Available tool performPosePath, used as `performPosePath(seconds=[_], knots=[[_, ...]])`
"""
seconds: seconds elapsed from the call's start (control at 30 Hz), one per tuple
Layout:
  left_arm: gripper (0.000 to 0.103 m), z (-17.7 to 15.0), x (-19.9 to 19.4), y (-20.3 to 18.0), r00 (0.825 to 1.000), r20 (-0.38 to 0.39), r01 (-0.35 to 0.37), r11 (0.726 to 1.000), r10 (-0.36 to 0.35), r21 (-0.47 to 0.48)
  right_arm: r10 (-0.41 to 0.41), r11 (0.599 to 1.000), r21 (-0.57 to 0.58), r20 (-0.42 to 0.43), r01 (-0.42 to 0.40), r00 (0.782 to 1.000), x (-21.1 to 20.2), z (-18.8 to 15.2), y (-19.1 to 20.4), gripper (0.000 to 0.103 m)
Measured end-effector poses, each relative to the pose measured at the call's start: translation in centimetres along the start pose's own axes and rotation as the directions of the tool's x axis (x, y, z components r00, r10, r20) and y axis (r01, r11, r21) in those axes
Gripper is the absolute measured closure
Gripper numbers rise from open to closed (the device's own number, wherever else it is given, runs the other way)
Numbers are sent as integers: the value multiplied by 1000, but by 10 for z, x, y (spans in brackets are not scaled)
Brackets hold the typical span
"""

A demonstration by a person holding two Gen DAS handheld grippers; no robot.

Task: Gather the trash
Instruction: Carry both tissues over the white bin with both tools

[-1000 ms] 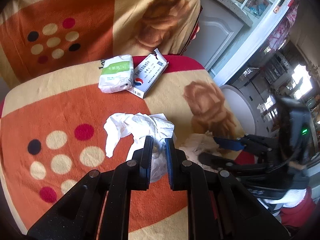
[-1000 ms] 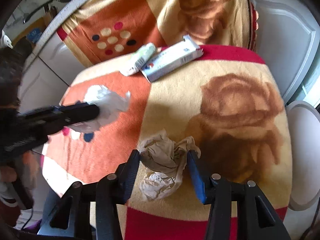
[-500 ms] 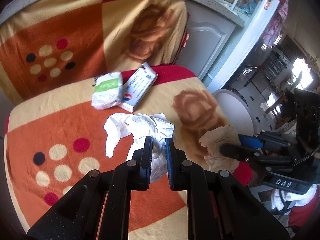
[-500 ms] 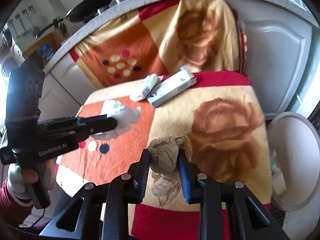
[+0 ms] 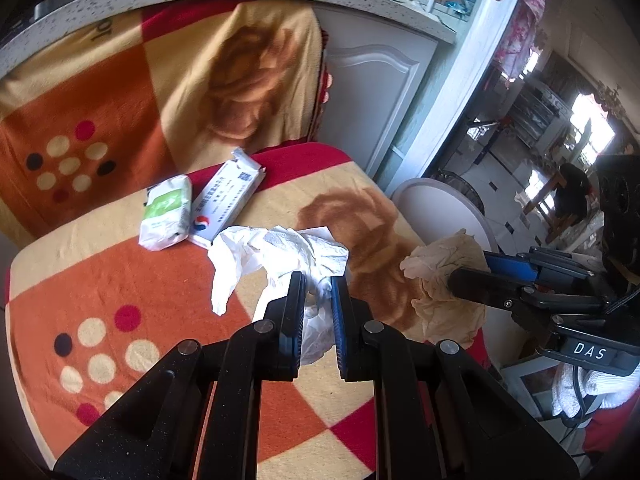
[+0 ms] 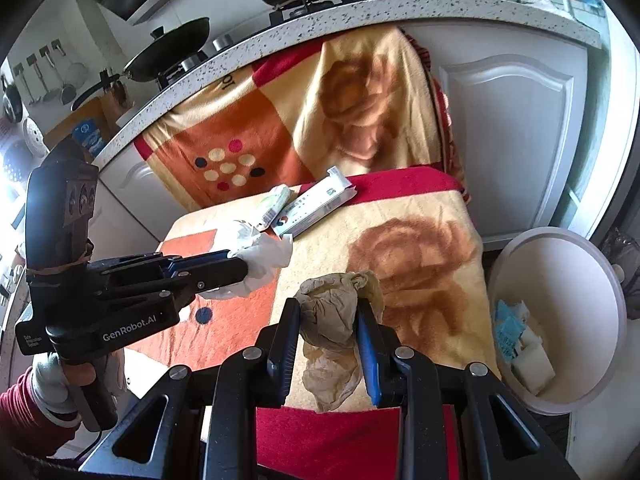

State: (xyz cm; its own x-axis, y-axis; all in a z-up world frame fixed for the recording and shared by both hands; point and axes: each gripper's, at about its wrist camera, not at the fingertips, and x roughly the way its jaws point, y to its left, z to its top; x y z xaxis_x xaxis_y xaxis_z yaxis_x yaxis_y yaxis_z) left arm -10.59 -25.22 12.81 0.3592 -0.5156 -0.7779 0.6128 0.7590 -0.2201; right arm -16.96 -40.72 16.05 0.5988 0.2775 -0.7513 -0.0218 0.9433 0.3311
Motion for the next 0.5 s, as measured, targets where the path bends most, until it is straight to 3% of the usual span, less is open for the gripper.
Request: performPosePath(seconds=[0.5], knots=[[93, 18, 21, -40, 997, -31, 76, 996, -74, 57, -50, 997, 57, 49, 47, 998, -25, -3, -38, 76]])
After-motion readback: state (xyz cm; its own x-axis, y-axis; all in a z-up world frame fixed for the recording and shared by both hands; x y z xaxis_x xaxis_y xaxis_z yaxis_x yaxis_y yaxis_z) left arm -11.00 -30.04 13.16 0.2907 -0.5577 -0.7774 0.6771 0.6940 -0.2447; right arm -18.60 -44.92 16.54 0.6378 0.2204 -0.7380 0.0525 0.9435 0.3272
